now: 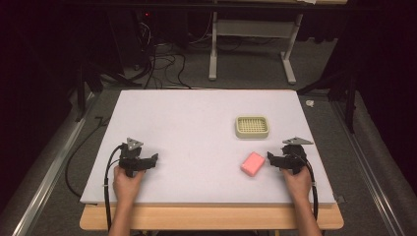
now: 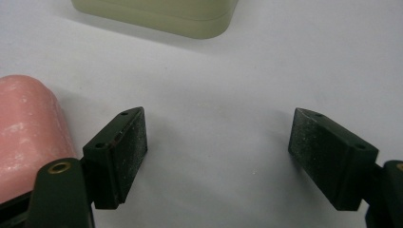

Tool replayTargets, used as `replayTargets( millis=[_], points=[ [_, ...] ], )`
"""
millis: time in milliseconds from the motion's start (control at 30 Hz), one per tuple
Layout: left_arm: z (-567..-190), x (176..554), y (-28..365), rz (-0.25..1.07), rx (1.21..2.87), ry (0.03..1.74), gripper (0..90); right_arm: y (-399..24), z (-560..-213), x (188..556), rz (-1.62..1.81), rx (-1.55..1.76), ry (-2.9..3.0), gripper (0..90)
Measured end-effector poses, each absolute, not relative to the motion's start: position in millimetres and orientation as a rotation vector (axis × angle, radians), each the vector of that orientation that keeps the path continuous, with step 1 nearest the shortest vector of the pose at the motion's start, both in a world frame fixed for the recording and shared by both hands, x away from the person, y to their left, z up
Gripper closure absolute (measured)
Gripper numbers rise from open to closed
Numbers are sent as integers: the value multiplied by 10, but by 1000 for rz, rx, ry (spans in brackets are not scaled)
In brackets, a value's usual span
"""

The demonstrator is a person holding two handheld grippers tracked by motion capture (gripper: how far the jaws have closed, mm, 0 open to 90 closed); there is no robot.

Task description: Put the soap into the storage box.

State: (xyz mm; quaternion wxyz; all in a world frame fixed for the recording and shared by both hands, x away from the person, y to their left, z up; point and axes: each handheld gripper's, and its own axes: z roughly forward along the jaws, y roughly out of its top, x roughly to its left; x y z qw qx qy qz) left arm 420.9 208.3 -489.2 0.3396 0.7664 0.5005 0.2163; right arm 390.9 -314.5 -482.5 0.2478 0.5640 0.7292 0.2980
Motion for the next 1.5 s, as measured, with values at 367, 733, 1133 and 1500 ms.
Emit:
replayTargets(
  millis=[367,733,1133,1500],
  points=[
    [-4892,4209,2083,563,1995,1303,197,-3145,-4826,3908,811,1537,1986,211],
    [-4892,4211,2083,562,1995,1303,197,-3154,-4819,3916,813,1551,1993,212],
    [-4892,4211,2083,562,1994,1304,197,-3150,-4801,3893,838,1546,1982,228],
    [-4892,4211,2083,563,1994,1304,197,-3135,-4676,3739,944,1483,1942,235]
  ],
)
